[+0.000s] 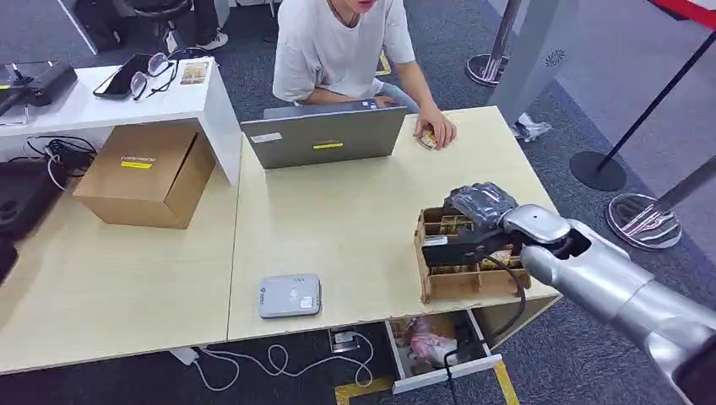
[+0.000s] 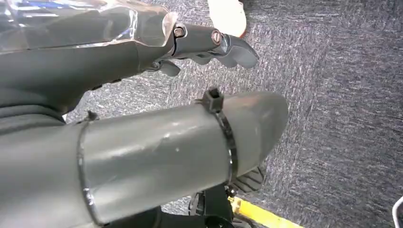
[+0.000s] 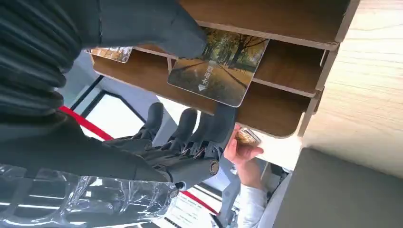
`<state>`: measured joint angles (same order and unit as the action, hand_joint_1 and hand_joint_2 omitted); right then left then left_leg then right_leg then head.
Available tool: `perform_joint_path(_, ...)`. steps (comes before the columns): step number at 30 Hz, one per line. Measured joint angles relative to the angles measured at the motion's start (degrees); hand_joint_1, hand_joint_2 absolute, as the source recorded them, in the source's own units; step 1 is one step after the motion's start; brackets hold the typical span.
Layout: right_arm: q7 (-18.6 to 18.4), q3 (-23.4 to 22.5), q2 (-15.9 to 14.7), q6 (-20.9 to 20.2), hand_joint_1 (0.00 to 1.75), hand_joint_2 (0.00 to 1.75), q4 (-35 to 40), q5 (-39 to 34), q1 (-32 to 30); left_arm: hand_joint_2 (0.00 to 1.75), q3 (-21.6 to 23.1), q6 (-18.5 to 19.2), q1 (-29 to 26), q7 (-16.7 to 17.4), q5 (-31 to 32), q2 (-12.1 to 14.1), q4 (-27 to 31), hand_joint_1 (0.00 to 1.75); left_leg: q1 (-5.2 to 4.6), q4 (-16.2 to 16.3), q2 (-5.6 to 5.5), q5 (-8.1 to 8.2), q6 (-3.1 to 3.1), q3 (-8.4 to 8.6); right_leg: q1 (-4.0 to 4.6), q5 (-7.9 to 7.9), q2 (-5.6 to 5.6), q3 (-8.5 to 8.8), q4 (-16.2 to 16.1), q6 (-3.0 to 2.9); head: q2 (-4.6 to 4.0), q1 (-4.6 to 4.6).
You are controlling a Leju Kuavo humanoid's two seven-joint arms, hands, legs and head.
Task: Pass the card to the sensor for recognition and then transmit it.
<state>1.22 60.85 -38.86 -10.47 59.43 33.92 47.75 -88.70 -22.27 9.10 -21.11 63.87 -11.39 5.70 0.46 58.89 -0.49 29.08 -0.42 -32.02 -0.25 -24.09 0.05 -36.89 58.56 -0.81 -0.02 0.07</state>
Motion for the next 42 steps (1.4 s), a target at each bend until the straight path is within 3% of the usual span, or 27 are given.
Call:
perform_joint_path(6, 0.17, 0.00, 0.00, -0.17, 0.87, 1.75, -0.02, 0.15, -0.03, 0.00, 0.00, 0.00, -0.02, 0.02, -0.33, 0.00, 0.00, 0.00, 0.00, 0.00, 0.00, 0.00, 0.00, 0.00, 0.00, 0.00, 0.00, 0.00, 0.00, 0.00, 0.00, 0.00)
perform_joint_path(8, 0.22, 0.00, 0.00, -0.24, 1.03, 1.75, -0.02, 0.15, -0.02, 0.00, 0.00, 0.00, -0.03, 0.02, -0.48, 0.00, 0.00, 0.00, 0.00, 0.00, 0.00, 0.00, 0.00, 0.00, 0.00, 0.00, 0.00, 0.00, 0.00, 0.00, 0.00, 0.00)
perform_joint_path(9, 0.22, 0.00, 0.00, -0.26, 1.03, 1.75, -0.02, 0.15, -0.02, 0.00, 0.00, -0.02, -0.03, 0.02, -0.55, 0.00, 0.00, 0.00, 0.00, 0.00, 0.00, 0.00, 0.00, 0.00, 0.00, 0.00, 0.00, 0.00, 0.00, 0.00, 0.00, 0.00)
perform_joint_path(11, 0.24, 0.00, 0.00, -0.28, 1.48, 1.75, -0.04, 0.15, -0.02, 0.00, 0.00, -0.02, -0.04, 0.11, -0.63, 0.00, 0.00, 0.00, 0.00, 0.00, 0.00, 0.00, 0.00, 0.00, 0.00, 0.00, 0.00, 0.00, 0.00, 0.00, 0.00, 0.00)
perform_joint_path(16, 0.44, 0.00, 0.00, -0.35, 1.61, 1.75, -0.07, 0.07, -0.05, 0.00, 0.00, -0.07, -0.15, 0.18, -0.74, 0.02, 0.00, 0.00, 0.00, 0.00, -0.02, 0.00, 0.00, -0.01, 0.00, 0.00, -0.01, 0.00, 0.00, 0.00, 0.00, -0.02)
perform_joint_path(34, 1.29, 0.00, 0.00, 0.28, 1.73, 1.75, -0.50, -0.50, 0.11, 0.00, 0.00, -0.48, -0.51, 0.52, -1.16, 0.02, 0.00, 0.00, 0.01, 0.00, 0.00, -0.02, -0.02, 0.03, 0.01, 0.01, 0.01, 0.01, 0.01, -0.02, 0.00, -0.02)
perform_joint_path(42, 1.86, 0.00, 0.04, 1.36, 1.64, 1.75, -0.55, -0.61, 0.11, 0.00, 0.00, -0.59, -0.65, 0.52, -1.14, 0.02, 0.00, 0.00, 0.01, 0.00, 0.00, -0.01, -0.02, 0.01, 0.01, 0.02, 0.01, 0.01, 0.01, -0.02, 0.00, 0.00)
